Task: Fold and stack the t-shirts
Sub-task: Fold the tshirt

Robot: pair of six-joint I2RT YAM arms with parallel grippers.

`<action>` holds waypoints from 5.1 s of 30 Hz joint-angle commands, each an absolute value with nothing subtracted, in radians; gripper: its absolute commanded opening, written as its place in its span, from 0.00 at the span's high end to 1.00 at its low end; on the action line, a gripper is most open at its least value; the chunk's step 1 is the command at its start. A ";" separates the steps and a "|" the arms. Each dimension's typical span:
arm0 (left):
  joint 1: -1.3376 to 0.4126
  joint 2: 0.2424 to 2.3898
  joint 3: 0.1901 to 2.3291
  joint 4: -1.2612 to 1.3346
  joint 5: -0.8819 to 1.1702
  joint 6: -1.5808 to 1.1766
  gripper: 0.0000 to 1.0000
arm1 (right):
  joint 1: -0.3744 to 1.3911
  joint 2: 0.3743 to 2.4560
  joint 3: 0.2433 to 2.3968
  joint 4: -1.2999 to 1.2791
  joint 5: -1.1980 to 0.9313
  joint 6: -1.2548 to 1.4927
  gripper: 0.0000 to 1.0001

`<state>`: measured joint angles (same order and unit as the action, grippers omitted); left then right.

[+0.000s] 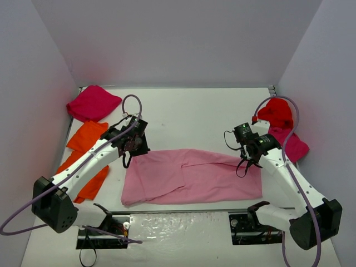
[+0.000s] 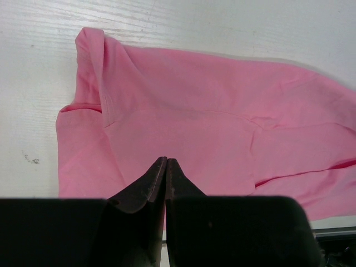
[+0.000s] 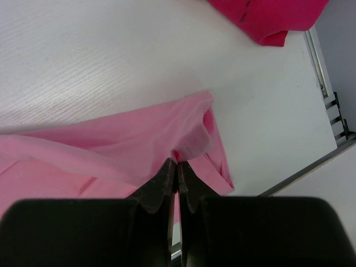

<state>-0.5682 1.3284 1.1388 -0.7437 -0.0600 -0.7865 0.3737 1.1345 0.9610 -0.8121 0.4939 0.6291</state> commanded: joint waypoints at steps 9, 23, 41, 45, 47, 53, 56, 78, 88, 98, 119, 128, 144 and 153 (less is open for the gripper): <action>-0.569 1.351 1.215 -0.713 -0.058 -0.765 1.00 | 0.376 1.182 0.953 -0.865 0.334 0.602 1.00; -0.569 1.379 1.223 -0.698 -0.036 -0.759 1.00 | 0.376 1.077 0.929 -0.945 0.308 0.649 0.53; -0.571 1.374 1.223 -0.659 0.052 -0.763 1.00 | 0.551 1.176 0.726 -0.135 -0.107 0.703 0.44; -0.575 1.352 1.212 -0.642 0.072 -0.770 1.00 | 0.751 1.392 0.849 -0.058 0.014 0.654 0.44; -0.577 1.342 1.211 -0.646 0.067 -0.772 1.00 | 0.808 1.496 0.919 -0.029 0.029 0.639 0.44; -0.583 1.317 1.210 -0.682 0.045 -0.773 1.00 | 0.869 1.661 1.049 -0.010 0.012 0.617 0.45; -0.581 1.309 1.202 -0.690 0.040 -0.771 1.00 | 0.876 1.712 1.059 0.037 -0.024 0.614 0.45; -0.583 1.290 1.186 -0.731 0.000 -0.793 1.00 | 0.933 1.561 0.898 -0.094 0.094 0.734 0.48; -0.594 0.897 1.167 -0.840 -0.319 -0.842 0.96 | 0.953 1.674 0.926 -0.041 0.092 0.717 0.50; -0.593 0.972 1.145 -0.906 -0.288 -0.836 0.96 | 0.959 1.698 0.950 -0.010 0.079 0.704 0.57; -0.593 1.036 1.114 -0.829 -0.220 -0.830 0.96 | 0.985 1.584 0.951 -0.101 0.124 0.712 1.00; -0.594 1.058 1.116 -0.809 -0.199 -0.827 0.96 | 1.031 1.576 0.987 -0.110 0.110 0.724 1.00; -0.592 1.062 1.117 -0.808 -0.195 -0.815 0.96 | 1.194 1.728 1.158 -0.090 0.112 0.697 1.00; -0.594 1.063 1.111 -0.815 -0.196 -0.815 0.96 | 1.238 1.740 1.177 -0.066 0.095 0.682 1.00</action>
<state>-0.5900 1.0660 1.0874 -0.8333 -0.1841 -0.8223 1.2049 1.7706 1.1259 -0.1082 0.0953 0.6991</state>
